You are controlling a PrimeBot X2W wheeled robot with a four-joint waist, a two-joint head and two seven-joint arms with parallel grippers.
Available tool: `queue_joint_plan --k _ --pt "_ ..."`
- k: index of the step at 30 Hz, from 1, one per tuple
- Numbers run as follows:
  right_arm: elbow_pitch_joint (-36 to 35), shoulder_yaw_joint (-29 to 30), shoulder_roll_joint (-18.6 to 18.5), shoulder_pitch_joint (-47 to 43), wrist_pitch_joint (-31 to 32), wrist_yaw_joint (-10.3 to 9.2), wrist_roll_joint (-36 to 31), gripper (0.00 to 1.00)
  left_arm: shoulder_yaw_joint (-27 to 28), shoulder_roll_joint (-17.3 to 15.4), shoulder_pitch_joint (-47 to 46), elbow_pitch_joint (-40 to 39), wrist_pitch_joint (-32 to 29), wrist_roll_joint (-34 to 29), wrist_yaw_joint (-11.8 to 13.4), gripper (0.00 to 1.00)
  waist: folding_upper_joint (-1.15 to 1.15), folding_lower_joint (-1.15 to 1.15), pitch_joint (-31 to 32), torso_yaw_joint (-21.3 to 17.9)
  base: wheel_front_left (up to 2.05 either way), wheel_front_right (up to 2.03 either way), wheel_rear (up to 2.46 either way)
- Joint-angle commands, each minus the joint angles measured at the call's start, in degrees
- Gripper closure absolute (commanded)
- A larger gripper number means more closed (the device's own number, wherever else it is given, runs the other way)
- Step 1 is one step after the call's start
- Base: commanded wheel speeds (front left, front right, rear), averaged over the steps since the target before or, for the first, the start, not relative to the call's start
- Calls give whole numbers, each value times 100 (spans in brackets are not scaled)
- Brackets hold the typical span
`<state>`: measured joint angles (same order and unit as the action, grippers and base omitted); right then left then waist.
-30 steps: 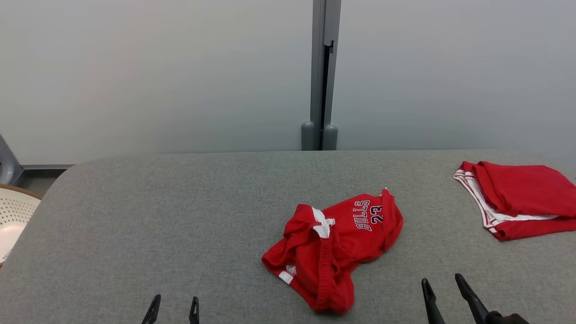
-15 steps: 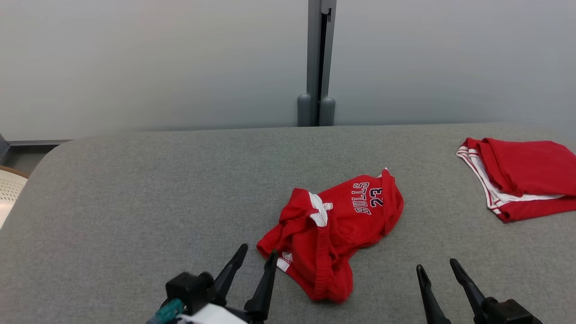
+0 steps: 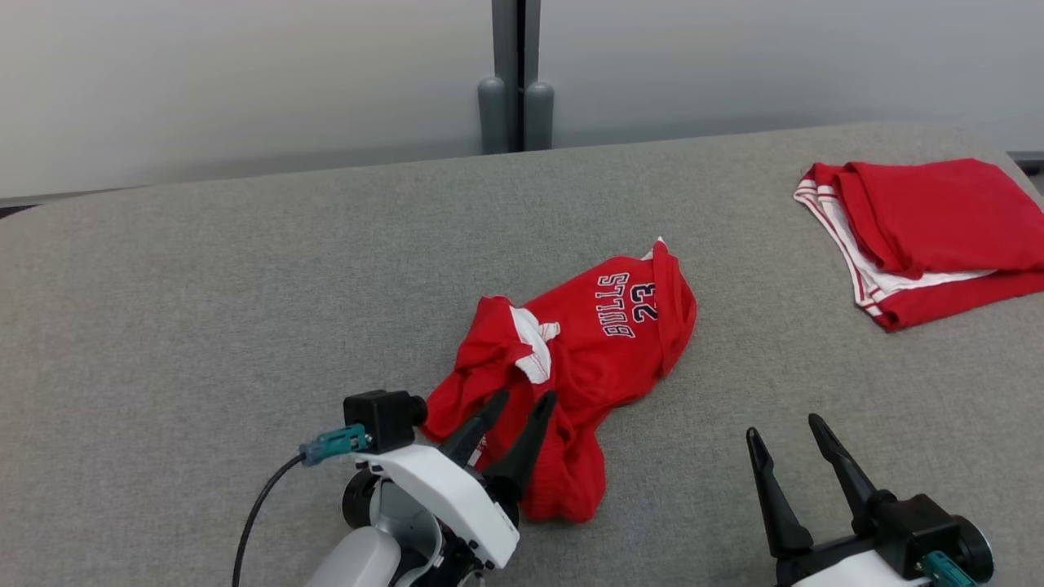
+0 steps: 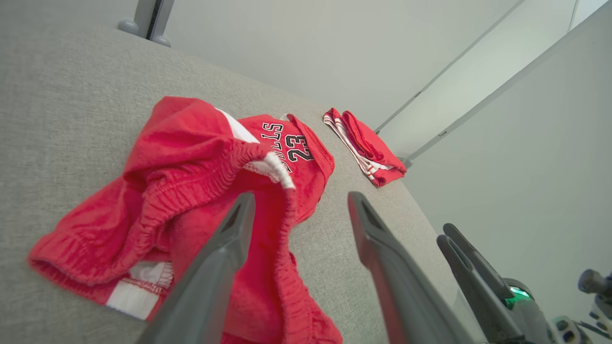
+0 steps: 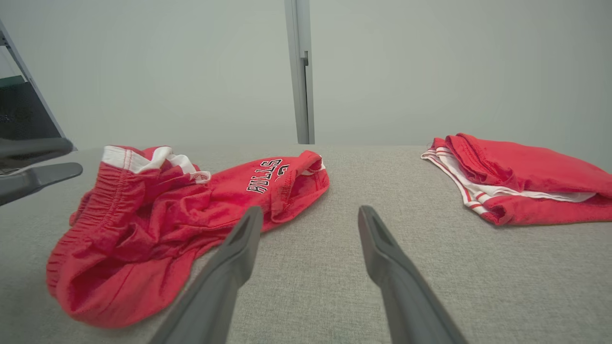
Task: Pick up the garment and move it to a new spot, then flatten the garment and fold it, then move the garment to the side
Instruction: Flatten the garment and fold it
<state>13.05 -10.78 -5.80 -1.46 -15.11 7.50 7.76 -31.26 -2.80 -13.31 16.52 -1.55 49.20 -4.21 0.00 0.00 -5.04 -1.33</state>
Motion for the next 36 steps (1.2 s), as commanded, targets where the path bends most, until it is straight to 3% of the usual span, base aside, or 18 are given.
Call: queue_joint_plan --k 1,10,11,12,13,14,19,24,30,34,36 --pt "-28 9 5 80 -5 -3 -8 0 15 -22 -137 21 -23 43 8 0 0 0 -189 -144 0 0 0" --pt "-94 10 84 272 -5 -3 6 0 156 -100 -512 288 -19 112 -22 0 0 0 -415 -370 0 0 0" --pt "-103 18 94 270 -5 -3 15 0 188 -107 -545 279 54 100 -36 18 0 0 -418 -389 0 0 0" --pt "-111 23 99 266 -5 -3 21 0 186 -121 -557 274 99 63 -51 62 0 0 -420 -405 0 0 0" --pt "-112 17 104 261 -5 -3 21 0 178 -128 -568 222 192 27 -87 93 0 0 -418 -426 0 0 0" --pt "-111 21 110 255 -5 -3 29 0 203 -132 -573 182 286 23 -99 100 0 0 -414 -446 0 0 0" --pt "-51 51 141 198 -5 -3 53 0 133 -217 -609 -90 430 19 -205 100 0 0 -335 -548 0 0 0" --pt "-25 -14 203 330 -5 -3 97 0 -135 -135 -1355 -440 90 143 -287 100 0 0 -197 -946 0 0 0" --pt "-65 108 242 290 -5 -3 115 0 -505 -30 -2542 -1032 -80 1008 -304 100 0 0 -118 -1361 0 0 0" --pt "-216 316 251 221 -5 -3 72 0 -694 -39 -2676 -1308 -16 1300 -56 100 0 0 -193 -1387 0 0 0" --pt "-291 405 250 184 -5 -3 87 0 -807 -310 -2368 -1398 -98 1170 31 100 0 0 -285 -1327 0 0 0"
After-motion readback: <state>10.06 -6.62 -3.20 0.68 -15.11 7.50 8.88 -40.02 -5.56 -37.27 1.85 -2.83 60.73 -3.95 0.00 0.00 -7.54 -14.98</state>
